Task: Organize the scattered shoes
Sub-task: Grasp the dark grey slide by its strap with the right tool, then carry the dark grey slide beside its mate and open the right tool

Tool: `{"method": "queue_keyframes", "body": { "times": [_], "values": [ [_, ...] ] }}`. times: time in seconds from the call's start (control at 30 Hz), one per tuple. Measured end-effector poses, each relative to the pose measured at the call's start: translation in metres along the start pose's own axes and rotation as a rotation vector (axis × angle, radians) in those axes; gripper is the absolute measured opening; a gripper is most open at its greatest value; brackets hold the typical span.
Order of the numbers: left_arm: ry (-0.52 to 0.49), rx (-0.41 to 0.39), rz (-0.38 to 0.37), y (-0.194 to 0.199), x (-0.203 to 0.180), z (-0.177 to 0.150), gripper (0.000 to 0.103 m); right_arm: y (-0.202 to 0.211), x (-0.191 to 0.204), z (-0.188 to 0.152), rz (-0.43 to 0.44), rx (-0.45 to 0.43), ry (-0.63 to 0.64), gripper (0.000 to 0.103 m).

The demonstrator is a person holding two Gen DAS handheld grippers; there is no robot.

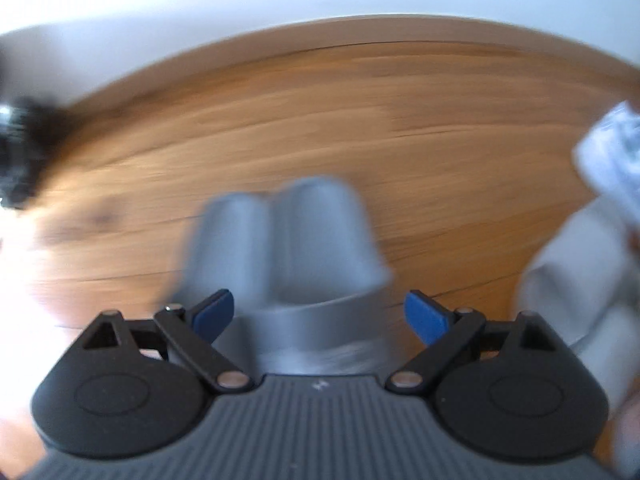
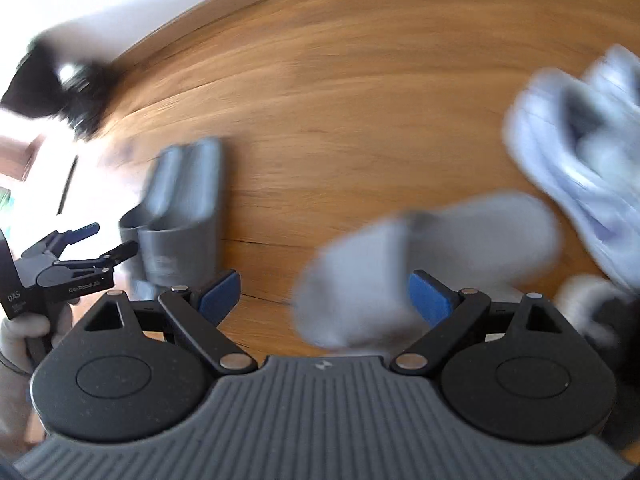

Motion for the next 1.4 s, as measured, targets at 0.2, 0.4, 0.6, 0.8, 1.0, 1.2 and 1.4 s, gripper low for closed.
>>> {"method": "queue_keyframes", "body": {
  "times": [0.2,0.4,0.6,0.8,1.0,1.2,1.4],
  "values": [
    [0.217,0.082,0.079,0.082,0.106,-0.042,0.094,-0.078,0.154,0.062,0.012,0.026,0.446,0.092],
    [0.504,-0.177,-0.087,0.139,0.145,-0.096,0.098,-0.162,0.281,0.05,-0.046,0.015,0.854,0.092],
    [0.502,-0.09,-0.119,0.116,0.15,-0.133,0.098,-0.247,0.306,0.025,-0.28,0.052,1.043,0.093],
    [0.434,-0.109,-0.201,0.12,0.136,-0.144,0.098,-0.261,0.312,-0.029,-0.38,-0.009,1.26,0.08],
    [0.452,-0.095,-0.218,0.115,0.137,-0.141,0.098,-0.272,0.324,-0.059,-0.407,0.027,1.318,0.083],
    [0.403,-0.166,-0.232,0.133,0.125,-0.145,0.098,-0.218,0.343,-0.054,-0.295,-0.047,1.271,0.099],
    [0.396,-0.215,-0.187,0.157,0.128,-0.148,0.098,-0.161,0.321,-0.036,-0.368,-0.096,1.239,0.101]
  ]
}}
Point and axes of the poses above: each gripper's, at about its wrist camera, not at the fingertips, and y roughly against the way its jaws point, x to its left, z to its top, the point moved 10 cm from there along -y, roughly the way its jaws point, and after that the axes turned 14 degrees about x, right-handed, at the moved point
